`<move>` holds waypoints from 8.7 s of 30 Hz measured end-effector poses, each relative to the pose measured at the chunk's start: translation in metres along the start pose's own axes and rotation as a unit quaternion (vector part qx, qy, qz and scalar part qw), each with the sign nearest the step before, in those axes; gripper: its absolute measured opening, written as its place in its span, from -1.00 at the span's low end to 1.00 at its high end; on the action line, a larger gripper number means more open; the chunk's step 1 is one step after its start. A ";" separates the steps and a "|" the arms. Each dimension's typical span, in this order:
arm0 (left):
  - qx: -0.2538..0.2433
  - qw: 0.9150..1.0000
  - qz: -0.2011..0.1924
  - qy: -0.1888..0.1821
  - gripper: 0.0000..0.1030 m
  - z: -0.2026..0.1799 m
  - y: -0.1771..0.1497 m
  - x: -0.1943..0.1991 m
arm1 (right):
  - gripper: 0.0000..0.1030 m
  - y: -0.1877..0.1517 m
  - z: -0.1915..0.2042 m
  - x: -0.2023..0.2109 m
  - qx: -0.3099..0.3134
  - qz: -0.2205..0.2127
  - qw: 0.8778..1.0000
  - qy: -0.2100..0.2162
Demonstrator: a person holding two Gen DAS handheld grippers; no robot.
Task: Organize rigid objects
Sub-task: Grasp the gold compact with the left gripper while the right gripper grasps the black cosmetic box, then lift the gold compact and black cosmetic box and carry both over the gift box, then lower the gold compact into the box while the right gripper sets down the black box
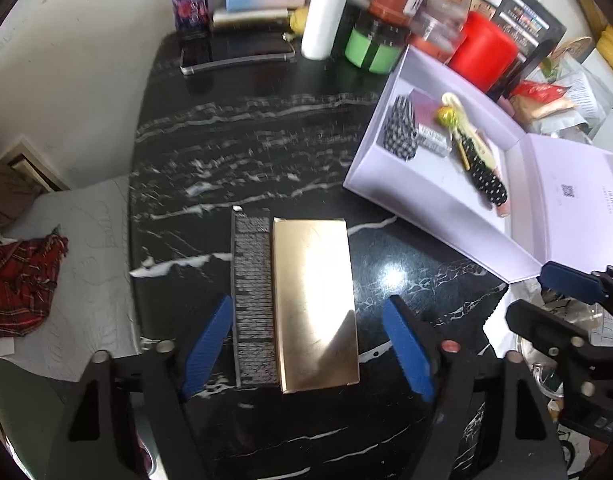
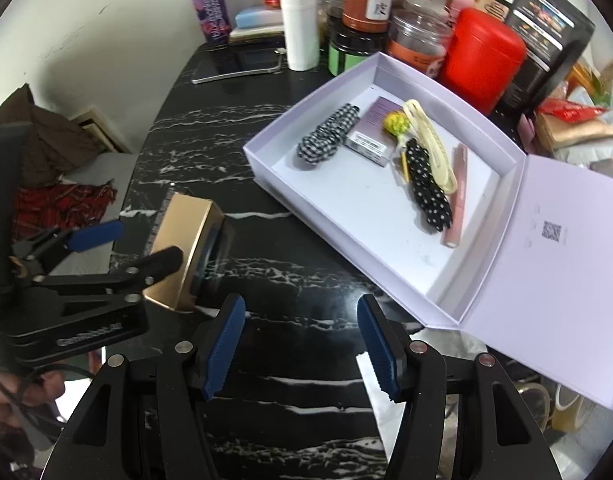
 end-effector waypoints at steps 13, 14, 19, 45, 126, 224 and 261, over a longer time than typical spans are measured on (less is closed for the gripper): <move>-0.063 0.998 0.009 0.023 -0.15 -0.017 -0.007 -0.010 | 0.14 0.003 -0.011 -0.005 -0.005 -0.003 1.000 -0.006; -0.062 0.998 0.007 0.021 -0.15 -0.016 -0.006 -0.005 | 0.14 0.003 -0.010 -0.005 -0.006 -0.003 1.000 -0.005; -0.046 0.999 -0.009 0.023 -0.16 -0.003 -0.005 0.031 | 0.14 0.005 -0.002 -0.005 -0.004 -0.007 1.000 0.008; 0.057 0.989 -0.026 0.136 -0.15 0.108 -0.047 0.076 | 0.27 0.013 0.132 -0.096 0.044 0.046 0.991 0.116; -0.142 0.987 -0.071 -0.034 -0.15 -0.077 -0.052 0.163 | -0.51 -0.077 0.029 0.104 -0.052 -0.060 0.997 0.017; -0.151 0.987 0.042 -0.032 -0.16 -0.148 0.104 -0.052 | -0.51 0.055 -0.139 -0.040 -0.120 0.013 0.993 -0.006; -0.171 0.984 0.030 -0.032 -0.15 -0.149 0.122 -0.111 | -0.51 0.047 -0.141 -0.095 -0.115 0.053 0.992 -0.025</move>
Point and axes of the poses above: each gripper's, at about its wrist camera, not at the fingertips, and x roughly against the way its jaws point, z to its left, y to its top, the point moved 5 cm from there along -x, roughly the way its jaws point, and after that the axes turned 9 degrees about -z, right-handed, at the moved point
